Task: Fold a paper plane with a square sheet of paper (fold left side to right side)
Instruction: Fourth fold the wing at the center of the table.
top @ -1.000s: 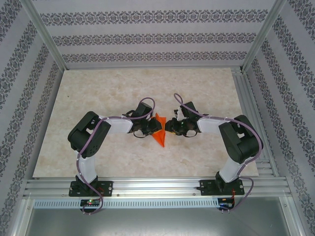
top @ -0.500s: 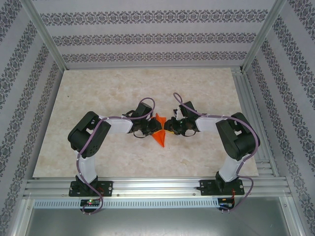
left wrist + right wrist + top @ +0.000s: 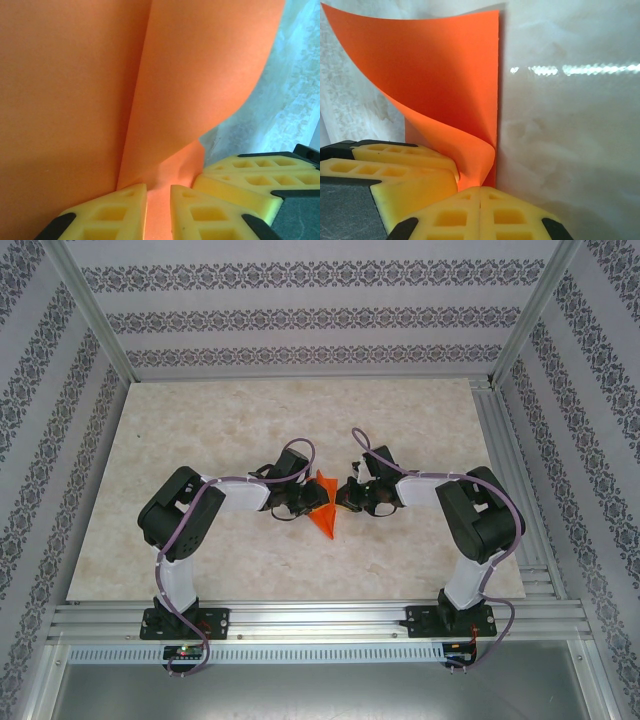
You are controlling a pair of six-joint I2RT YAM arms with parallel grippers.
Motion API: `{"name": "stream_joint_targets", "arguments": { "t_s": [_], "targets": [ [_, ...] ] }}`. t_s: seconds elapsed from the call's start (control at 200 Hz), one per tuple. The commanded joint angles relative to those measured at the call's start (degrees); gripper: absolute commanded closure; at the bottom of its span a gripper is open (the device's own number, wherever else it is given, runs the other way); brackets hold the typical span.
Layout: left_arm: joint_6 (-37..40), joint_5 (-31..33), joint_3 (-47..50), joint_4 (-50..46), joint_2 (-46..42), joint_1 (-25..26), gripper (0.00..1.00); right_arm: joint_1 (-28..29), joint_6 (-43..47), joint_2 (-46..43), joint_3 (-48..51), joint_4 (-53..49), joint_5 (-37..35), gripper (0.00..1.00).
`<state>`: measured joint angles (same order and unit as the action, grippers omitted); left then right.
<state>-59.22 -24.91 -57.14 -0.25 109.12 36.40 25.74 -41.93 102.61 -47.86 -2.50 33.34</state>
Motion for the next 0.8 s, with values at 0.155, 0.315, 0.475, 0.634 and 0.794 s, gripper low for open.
{"name": "stream_joint_targets", "arguments": {
  "t_s": [0.155, 0.315, 0.475, 0.634, 0.794],
  "targets": [
    [3.2, 0.3, 2.5, -1.4, -7.2, 0.1, 0.7, 0.3, 2.0, 0.5, -1.5, -0.3, -0.1, 0.98],
    [3.5, -0.1, 4.0, -2.0, -10.8, 0.3, 0.69, 0.5, 2.5, 0.4, -1.9, -0.9, -0.4, 0.98],
    [3.7, -1.0, 3.4, -1.9, -11.5, 3.2, 0.72, 0.9, 2.9, 0.3, -2.3, -1.8, -0.6, 0.98],
    [2.3, -0.5, 4.8, -1.1, -11.8, 6.2, 0.74, 1.1, 3.4, 0.2, -2.7, -2.6, -1.2, 0.98],
    [0.8, -0.9, 7.1, 0.8, -11.5, 7.3, 0.74, 1.2, 3.6, 0.6, -2.9, -2.8, -1.1, 0.97]
  ]
}}
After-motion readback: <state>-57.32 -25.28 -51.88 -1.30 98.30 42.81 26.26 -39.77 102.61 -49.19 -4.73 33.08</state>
